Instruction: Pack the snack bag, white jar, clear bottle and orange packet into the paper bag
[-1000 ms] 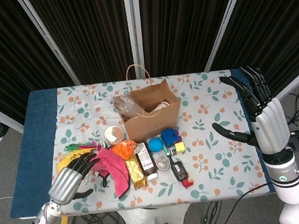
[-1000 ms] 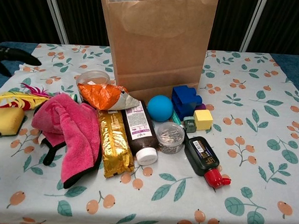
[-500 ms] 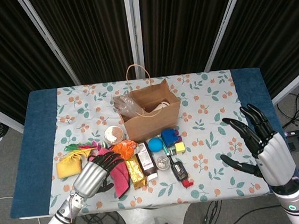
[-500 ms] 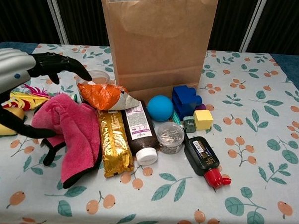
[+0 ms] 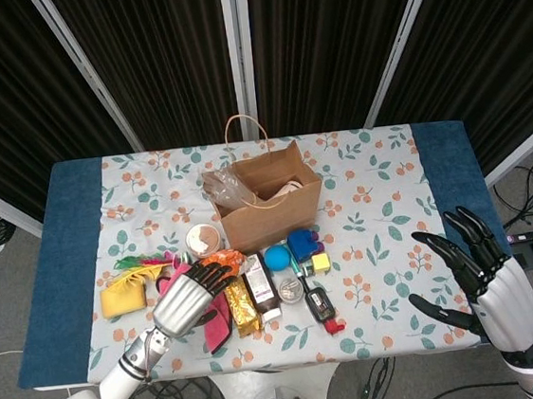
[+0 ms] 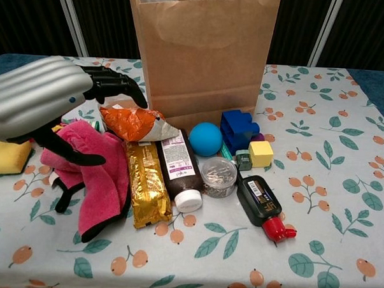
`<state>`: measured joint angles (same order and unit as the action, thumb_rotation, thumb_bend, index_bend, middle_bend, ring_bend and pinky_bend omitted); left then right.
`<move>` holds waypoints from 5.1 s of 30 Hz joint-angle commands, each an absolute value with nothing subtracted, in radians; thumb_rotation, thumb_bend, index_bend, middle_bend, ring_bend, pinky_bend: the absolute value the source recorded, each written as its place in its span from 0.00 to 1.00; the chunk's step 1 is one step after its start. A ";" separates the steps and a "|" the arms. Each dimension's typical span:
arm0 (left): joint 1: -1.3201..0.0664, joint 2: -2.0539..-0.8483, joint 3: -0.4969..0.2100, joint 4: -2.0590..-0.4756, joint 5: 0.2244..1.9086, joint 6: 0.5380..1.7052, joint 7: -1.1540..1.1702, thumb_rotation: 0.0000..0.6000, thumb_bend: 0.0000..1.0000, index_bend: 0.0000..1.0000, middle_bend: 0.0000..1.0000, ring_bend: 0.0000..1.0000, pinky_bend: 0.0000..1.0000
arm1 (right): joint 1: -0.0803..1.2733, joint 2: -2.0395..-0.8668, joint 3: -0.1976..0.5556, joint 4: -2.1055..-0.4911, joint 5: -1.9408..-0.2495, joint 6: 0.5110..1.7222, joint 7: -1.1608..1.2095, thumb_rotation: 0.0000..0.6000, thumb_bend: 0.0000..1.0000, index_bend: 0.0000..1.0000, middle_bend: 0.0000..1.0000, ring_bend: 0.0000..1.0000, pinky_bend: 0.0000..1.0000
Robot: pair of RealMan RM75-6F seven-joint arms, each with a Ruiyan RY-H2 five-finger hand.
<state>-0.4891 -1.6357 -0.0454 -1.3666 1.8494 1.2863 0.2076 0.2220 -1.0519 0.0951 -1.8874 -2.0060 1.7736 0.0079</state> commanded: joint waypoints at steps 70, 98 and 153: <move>-0.715 -1.899 0.046 -0.720 1.850 1.407 0.039 1.00 0.29 0.53 0.55 0.49 0.62 | 0.222 -1.068 0.116 -1.829 -1.913 1.723 0.102 1.00 0.05 0.00 0.22 0.03 0.05; -0.676 -1.701 0.051 -1.017 1.906 1.636 0.162 1.00 0.42 0.73 0.77 0.74 0.84 | 0.193 -1.060 0.096 -1.849 -1.974 1.779 0.105 1.00 0.05 0.00 0.22 0.03 0.06; -1.164 -1.635 -0.287 -0.906 1.768 1.405 0.123 1.00 0.42 0.75 0.78 0.75 0.85 | 0.156 -1.037 0.175 -1.774 -1.822 1.880 0.292 1.00 0.06 0.00 0.22 0.03 0.06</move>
<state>-1.1599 -1.6054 -0.3044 -0.9456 1.7755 1.3979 0.1460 0.1544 -1.0399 0.1718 -1.7748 -1.8268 1.8831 0.2889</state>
